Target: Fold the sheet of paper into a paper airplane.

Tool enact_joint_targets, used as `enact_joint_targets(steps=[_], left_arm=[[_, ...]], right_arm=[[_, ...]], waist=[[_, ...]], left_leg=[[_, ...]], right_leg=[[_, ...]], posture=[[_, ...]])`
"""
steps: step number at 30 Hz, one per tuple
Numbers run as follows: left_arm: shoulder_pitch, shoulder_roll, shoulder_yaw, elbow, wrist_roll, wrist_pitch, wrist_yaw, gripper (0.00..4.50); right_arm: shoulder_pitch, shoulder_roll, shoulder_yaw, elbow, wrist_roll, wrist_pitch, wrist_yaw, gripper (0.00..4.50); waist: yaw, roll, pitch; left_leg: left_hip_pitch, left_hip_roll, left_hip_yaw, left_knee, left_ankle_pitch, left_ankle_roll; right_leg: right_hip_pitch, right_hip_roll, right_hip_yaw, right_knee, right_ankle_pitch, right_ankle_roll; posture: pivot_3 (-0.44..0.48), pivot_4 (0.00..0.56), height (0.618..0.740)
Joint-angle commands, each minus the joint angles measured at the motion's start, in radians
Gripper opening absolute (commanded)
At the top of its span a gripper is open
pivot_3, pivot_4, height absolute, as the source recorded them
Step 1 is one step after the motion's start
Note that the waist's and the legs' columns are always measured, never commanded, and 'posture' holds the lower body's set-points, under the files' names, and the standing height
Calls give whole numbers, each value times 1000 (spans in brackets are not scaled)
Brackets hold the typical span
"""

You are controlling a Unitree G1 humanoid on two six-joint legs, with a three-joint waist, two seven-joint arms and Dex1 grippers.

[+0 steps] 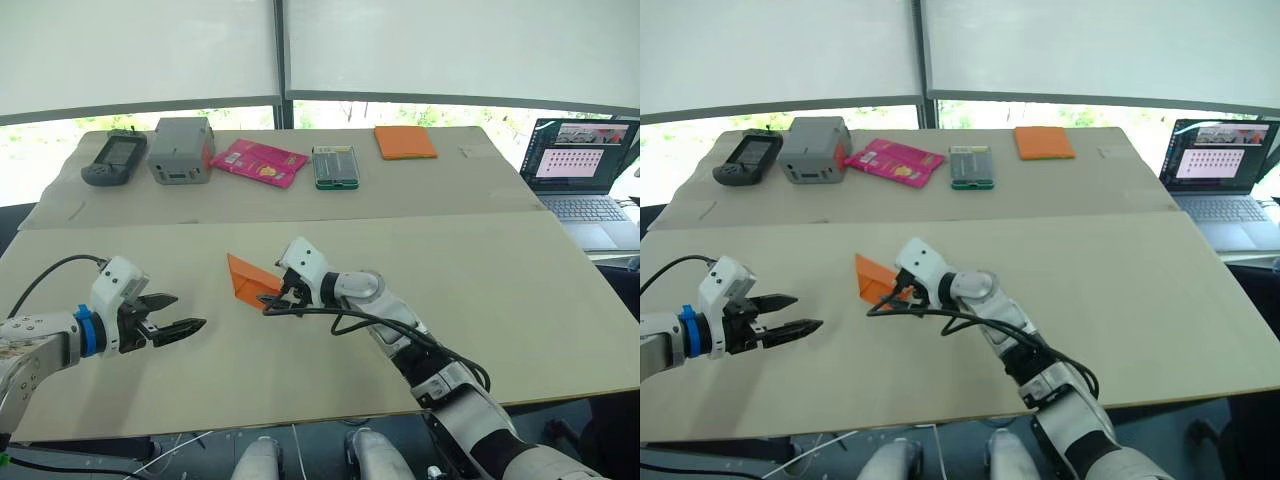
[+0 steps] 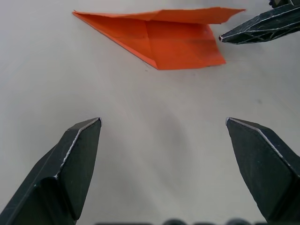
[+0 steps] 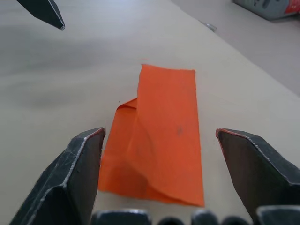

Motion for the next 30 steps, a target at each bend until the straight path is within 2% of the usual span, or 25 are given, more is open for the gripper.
enact_joint_targets(steps=[1, 5, 9, 12, 17, 18, 20, 30], left_arm=[[-24, -5, 23, 1, 33, -25, -17, 4500], [-79, -31, -2, 57, 76, -59, -31, 4500], [-113, -49, -14, 74, 94, -59, -52, 4500], [-168, -53, -27, 61, -44, 127, -112, 4500], [-246, -87, -18, 57, -108, 213, -115, 4500], [-263, -94, -45, 49, -92, 201, -120, 4500], [-278, -109, -117, 39, 23, 65, -120, 4500], [-360, -222, -237, 51, 91, -43, -187, 4500]], right_arm=[[-22, -11, 14, 23, -36, -105, 19, 2758], [-42, -17, 66, 95, -103, -251, 38, 1385], [-61, -26, 63, 140, -125, -323, 61, 26], [-36, -165, 49, 31, -93, -449, 220, 26], [-20, -322, 27, -57, -72, -550, 344, 26], [-20, -362, 19, -57, -67, -592, 369, 26], [-15, -419, 9, -47, -58, -674, 412, 26], [46, -493, 16, 35, -33, -925, 497, 26]], waist=[[0, 0, 0], [-1, 0, 0], [-2, 0, 0], [2, 0, 0], [4, -1, 0], [1, -1, 0], [0, 0, 0], [2, 0, 0]], left_leg=[[0, 0, 0, 0, 0, 0], [0, 0, 0, 0, 0, 0], [0, 1, 0, 0, 0, 0], [-1, 1, -1, 0, 0, 0], [-1, 0, -2, 4, 0, 0], [0, 0, -1, 5, 0, 0], [1, 0, -1, 5, 0, 0], [0, 3, -1, 5, 0, 0]], right_leg=[[0, 0, 0, 0, 0, 0], [0, 0, 0, 0, 0, 0], [0, 2, 1, 1, 0, 0], [0, 3, 1, 0, 0, 0], [2, 1, 0, 0, 0, 3], [3, 1, 0, 0, 0, 3], [3, 2, 0, 0, 0, 3], [3, 6, 3, 0, 1, 0]], posture=[[0, 150, 740], [0, 150, 740], [0, 150, 740], [0, 150, 740], [0, 150, 740], [0, 150, 740], [0, 150, 740], [0, 150, 740]])
